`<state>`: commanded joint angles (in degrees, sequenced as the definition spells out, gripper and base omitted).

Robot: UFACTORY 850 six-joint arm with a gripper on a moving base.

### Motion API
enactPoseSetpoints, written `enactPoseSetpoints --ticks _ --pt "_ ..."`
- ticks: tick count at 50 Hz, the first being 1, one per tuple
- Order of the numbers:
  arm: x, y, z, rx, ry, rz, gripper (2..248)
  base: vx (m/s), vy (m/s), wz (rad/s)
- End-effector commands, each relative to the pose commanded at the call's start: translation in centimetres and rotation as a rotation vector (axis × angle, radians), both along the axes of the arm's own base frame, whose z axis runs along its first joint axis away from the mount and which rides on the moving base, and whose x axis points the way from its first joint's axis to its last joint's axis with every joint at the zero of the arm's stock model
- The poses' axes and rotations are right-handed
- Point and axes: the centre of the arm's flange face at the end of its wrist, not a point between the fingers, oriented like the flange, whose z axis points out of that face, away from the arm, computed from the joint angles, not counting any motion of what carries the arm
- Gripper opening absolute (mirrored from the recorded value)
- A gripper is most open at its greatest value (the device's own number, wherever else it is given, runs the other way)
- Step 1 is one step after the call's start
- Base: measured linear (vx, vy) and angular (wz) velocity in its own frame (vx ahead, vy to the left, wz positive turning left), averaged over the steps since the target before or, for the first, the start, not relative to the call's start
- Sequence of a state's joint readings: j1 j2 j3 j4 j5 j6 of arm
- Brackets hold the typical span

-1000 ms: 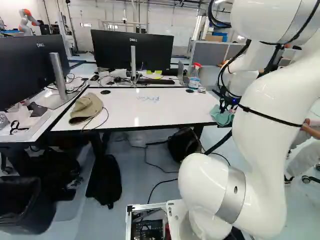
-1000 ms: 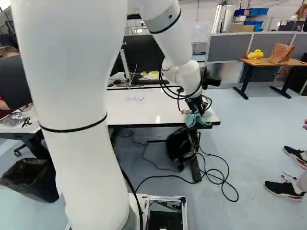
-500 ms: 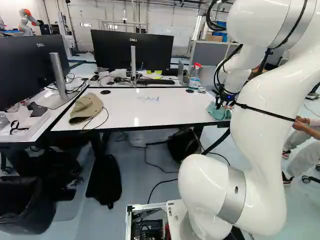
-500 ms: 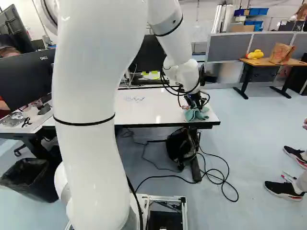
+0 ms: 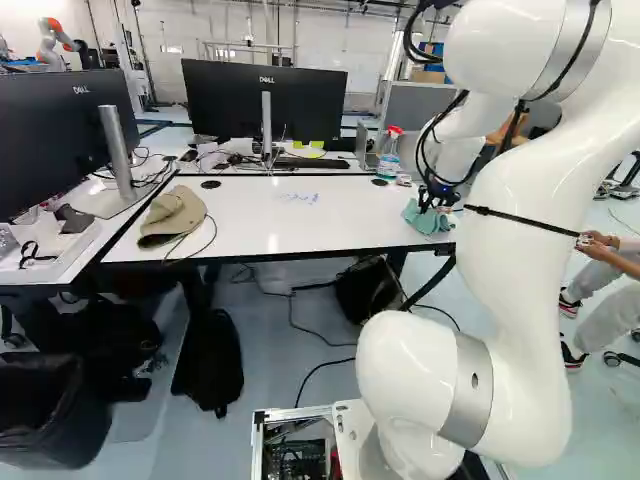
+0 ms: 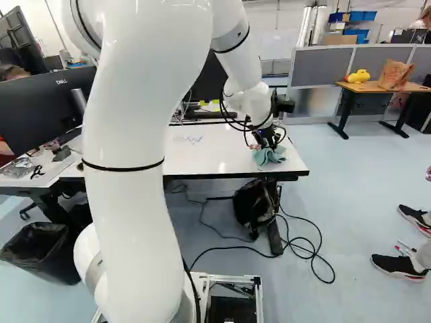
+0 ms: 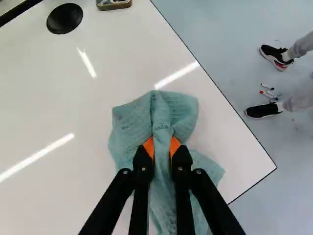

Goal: Clean the table with the green towel

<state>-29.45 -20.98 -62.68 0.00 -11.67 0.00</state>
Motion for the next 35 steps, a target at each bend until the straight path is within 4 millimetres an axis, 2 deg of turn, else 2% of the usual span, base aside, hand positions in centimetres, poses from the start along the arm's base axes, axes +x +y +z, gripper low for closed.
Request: enactPoseSetpoints --ticks 12,35 --pt "-0.8 2.1 0.1 0.005 0.009 0.025 53 0.0 0.0 0.0" --pt "-3.9 5.6 0.2 0.015 0.028 0.056 53 0.0 0.0 0.0"
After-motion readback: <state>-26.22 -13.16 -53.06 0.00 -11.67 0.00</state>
